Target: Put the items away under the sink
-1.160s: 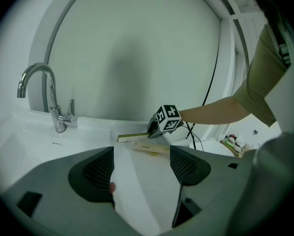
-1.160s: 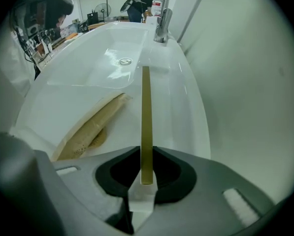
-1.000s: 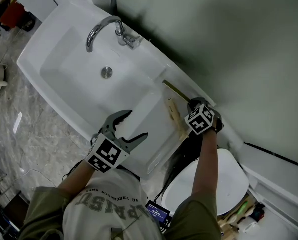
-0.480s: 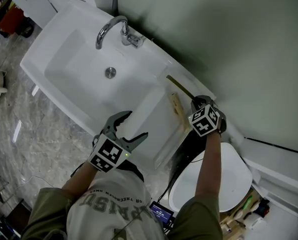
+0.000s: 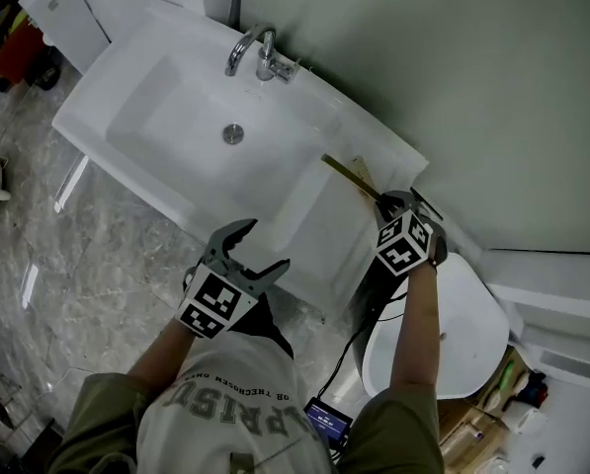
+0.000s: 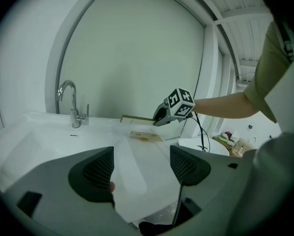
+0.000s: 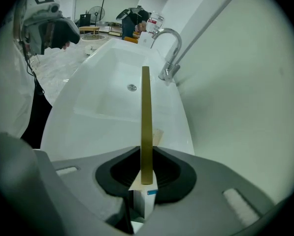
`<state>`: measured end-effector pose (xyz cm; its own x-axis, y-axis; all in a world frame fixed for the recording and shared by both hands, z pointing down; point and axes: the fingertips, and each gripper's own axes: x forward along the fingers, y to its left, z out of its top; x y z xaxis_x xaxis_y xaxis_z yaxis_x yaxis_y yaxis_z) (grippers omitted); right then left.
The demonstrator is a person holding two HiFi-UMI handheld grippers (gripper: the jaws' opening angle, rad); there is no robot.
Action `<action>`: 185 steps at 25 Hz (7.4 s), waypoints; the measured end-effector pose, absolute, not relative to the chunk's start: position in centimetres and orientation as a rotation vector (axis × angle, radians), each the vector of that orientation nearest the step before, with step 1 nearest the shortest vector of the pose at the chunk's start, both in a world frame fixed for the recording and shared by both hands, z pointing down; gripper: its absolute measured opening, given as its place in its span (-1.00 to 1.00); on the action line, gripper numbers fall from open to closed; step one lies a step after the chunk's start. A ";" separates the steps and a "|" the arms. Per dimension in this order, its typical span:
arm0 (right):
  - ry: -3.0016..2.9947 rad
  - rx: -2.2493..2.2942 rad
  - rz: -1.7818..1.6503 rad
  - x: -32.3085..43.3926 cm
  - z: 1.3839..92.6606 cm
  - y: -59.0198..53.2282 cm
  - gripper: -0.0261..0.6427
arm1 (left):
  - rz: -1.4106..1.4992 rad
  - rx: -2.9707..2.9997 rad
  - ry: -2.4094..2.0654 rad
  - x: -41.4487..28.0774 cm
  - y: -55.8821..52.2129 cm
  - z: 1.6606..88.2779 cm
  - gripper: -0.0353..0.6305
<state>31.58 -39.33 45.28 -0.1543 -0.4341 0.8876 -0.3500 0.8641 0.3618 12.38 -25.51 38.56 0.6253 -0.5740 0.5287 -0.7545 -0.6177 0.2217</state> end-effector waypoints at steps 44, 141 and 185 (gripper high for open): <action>-2.037 0.543 0.108 20.0 48.8 4.2 -0.72 | 0.578 2.268 -1.376 8.0 11.5 39.0 0.13; -1.387 0.862 -0.050 19.0 85.1 -21.2 -0.71 | 0.602 2.504 -0.927 1.4 -5.9 71.6 0.19; -1.385 0.920 0.004 19.5 85.2 -22.8 -0.67 | 0.643 2.410 -1.038 -1.2 -8.4 73.1 0.21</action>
<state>19.47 -22.83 85.21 0.2425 -0.5012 0.8306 -0.5055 0.6655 0.5492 -1.19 -8.43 73.15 0.6111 -0.5512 0.5680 -0.7541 -0.6236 0.2061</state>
